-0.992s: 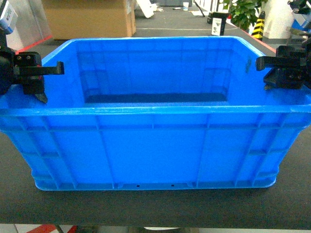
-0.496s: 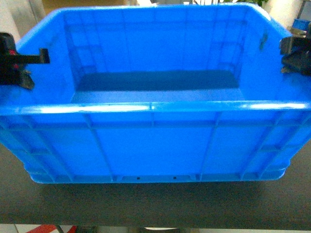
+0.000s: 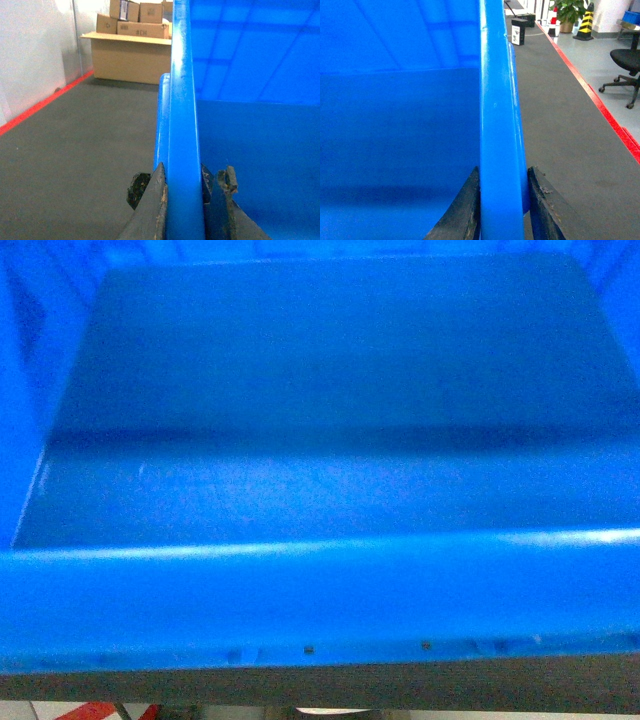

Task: Place box next to blue box on left shelf

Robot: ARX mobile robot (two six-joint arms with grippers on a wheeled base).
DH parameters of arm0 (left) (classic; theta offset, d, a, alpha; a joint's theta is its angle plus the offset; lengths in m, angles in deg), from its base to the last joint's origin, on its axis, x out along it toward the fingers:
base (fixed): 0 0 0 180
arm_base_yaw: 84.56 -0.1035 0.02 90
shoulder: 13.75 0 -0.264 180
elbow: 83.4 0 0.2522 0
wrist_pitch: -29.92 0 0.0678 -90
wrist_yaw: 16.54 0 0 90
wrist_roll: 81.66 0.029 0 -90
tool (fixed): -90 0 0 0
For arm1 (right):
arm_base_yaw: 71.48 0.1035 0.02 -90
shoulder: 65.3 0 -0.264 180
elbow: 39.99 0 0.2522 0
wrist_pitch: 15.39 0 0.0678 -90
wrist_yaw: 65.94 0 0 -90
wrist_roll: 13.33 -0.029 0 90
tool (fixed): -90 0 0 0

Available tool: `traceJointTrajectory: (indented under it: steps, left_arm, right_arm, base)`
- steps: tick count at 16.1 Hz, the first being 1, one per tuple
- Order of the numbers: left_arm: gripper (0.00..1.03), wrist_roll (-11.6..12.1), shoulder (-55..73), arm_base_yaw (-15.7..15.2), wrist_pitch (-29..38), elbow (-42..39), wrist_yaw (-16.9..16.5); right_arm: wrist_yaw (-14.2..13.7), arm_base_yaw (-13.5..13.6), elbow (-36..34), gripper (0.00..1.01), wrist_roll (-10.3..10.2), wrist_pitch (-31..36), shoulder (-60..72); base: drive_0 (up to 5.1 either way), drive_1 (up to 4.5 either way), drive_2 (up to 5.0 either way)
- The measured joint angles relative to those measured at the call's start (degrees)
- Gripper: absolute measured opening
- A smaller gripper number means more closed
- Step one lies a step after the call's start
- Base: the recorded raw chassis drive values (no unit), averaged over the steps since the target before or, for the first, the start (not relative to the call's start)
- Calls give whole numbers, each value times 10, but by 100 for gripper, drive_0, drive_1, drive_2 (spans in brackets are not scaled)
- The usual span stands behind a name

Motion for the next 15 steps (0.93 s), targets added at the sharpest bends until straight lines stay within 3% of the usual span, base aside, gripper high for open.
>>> traceJointTrajectory:
  steps: [5, 15]
  left_arm:
    - [11, -9, -9, -2, -22, -10, -5]
    - [11, -2, -29, -3, -25, -10, -12]
  right_arm:
    - [-24, 17, -21, 21, 0, -17, -22]
    - [-34, 18, -28, 21, 0, -26, -47]
  base:
    - [0, 0, 0]
    - [0, 0, 0]
